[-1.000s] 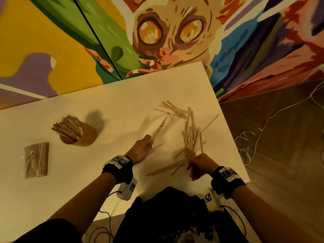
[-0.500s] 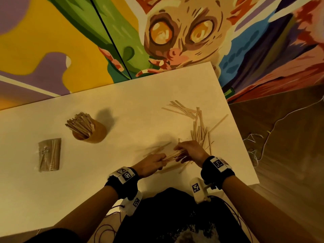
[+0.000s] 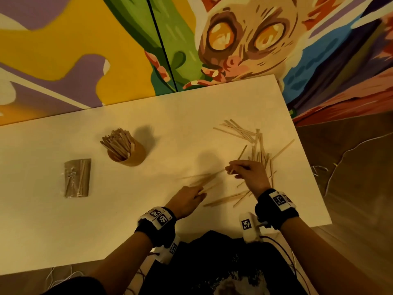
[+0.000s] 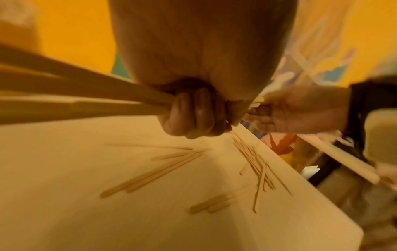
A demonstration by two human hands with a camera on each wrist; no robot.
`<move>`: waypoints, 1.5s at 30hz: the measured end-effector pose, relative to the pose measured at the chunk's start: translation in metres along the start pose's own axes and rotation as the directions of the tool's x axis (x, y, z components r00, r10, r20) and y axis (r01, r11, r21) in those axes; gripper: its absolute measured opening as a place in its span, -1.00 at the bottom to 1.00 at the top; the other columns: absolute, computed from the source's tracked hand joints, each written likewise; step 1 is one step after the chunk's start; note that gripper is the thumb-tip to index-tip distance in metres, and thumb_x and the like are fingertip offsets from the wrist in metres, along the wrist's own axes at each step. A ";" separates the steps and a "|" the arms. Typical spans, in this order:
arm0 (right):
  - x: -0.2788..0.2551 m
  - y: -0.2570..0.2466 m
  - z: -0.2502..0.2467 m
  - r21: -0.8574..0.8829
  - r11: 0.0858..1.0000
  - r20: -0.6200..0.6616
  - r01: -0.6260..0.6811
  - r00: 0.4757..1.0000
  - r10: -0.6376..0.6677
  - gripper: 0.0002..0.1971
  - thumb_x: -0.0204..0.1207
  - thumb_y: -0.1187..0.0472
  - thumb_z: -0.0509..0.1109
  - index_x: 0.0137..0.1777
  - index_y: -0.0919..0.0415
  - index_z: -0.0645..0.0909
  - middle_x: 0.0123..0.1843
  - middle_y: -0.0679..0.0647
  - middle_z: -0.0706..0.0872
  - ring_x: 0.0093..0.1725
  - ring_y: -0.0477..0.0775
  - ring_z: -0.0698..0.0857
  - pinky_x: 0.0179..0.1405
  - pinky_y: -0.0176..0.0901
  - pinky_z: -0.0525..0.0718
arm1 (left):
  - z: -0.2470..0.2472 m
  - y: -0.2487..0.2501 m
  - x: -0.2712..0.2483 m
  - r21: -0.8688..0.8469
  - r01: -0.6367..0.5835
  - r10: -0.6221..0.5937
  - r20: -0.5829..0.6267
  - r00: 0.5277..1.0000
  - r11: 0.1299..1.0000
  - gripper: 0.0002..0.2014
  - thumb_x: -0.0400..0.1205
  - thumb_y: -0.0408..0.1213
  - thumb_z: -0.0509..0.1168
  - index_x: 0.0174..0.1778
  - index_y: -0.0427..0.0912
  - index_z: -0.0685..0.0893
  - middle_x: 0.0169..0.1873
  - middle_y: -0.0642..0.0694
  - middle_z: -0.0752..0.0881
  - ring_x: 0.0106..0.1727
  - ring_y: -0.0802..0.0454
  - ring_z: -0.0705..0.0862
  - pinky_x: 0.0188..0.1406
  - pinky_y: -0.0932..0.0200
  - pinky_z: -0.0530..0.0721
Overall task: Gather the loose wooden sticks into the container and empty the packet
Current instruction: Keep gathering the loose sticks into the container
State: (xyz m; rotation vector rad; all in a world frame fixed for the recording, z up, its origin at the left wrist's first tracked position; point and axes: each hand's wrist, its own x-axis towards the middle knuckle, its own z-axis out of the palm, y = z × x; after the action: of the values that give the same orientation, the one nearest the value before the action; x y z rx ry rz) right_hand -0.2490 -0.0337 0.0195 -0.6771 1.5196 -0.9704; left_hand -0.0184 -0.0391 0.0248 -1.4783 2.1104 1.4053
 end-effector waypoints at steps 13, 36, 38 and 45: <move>-0.052 -0.001 0.155 -0.370 0.927 0.555 0.065 0.815 0.165 -0.80 0.45 0.44 0.43 -0.09 0.25 0.45 -0.22 0.31 0.84 -0.32 0.30 0.82 -0.43 -0.12 0.66 | -0.030 -0.056 -0.040 -0.921 -0.035 -0.312 -0.167 0.935 0.388 -0.67 0.70 0.00 0.23 -0.15 -0.23 0.56 -0.60 -0.02 0.37 -0.61 0.06 0.34 -0.62 0.25 0.33; -0.057 0.009 0.288 -0.732 0.657 0.656 0.182 0.448 0.607 -0.63 0.60 0.00 0.39 -0.31 0.26 0.73 -0.36 0.09 0.78 -0.46 -0.04 0.73 -0.34 -0.25 0.58 | -0.085 -0.159 -0.093 -0.952 -0.298 -0.449 -0.234 0.862 -0.076 -0.66 0.80 -0.14 0.05 -0.32 -0.12 0.37 -0.53 0.00 0.37 -0.57 0.12 0.32 -0.56 0.26 0.34; -0.058 0.007 0.298 -0.731 0.660 0.653 0.174 0.458 0.603 -0.57 0.61 -0.04 0.36 -0.42 0.21 0.67 -0.48 0.04 0.73 -0.56 -0.04 0.65 -0.33 -0.19 0.56 | -0.084 -0.160 -0.095 -0.949 -0.309 -0.448 -0.249 0.858 -0.063 -0.70 0.80 -0.17 0.04 -0.26 -0.14 0.42 -0.54 0.00 0.36 -0.57 0.12 0.31 -0.57 0.27 0.32; -0.052 0.004 0.315 -0.661 0.749 0.632 0.046 0.572 0.522 -0.66 0.52 0.10 0.49 -0.44 0.21 0.60 -0.49 0.04 0.58 -0.52 -0.02 0.49 -0.40 -0.24 0.54 | -0.083 -0.164 -0.100 -0.947 -0.322 -0.419 -0.296 0.858 0.009 -0.77 0.80 -0.19 0.03 0.03 -0.24 0.53 -0.53 -0.02 0.37 -0.58 0.12 0.31 -0.60 0.26 0.33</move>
State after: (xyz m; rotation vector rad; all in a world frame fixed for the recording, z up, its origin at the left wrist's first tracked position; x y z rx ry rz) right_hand 0.0688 -0.0527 0.0398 -1.1291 1.0136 0.1705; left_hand 0.1902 -0.0503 0.0360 -2.5470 0.6682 3.1256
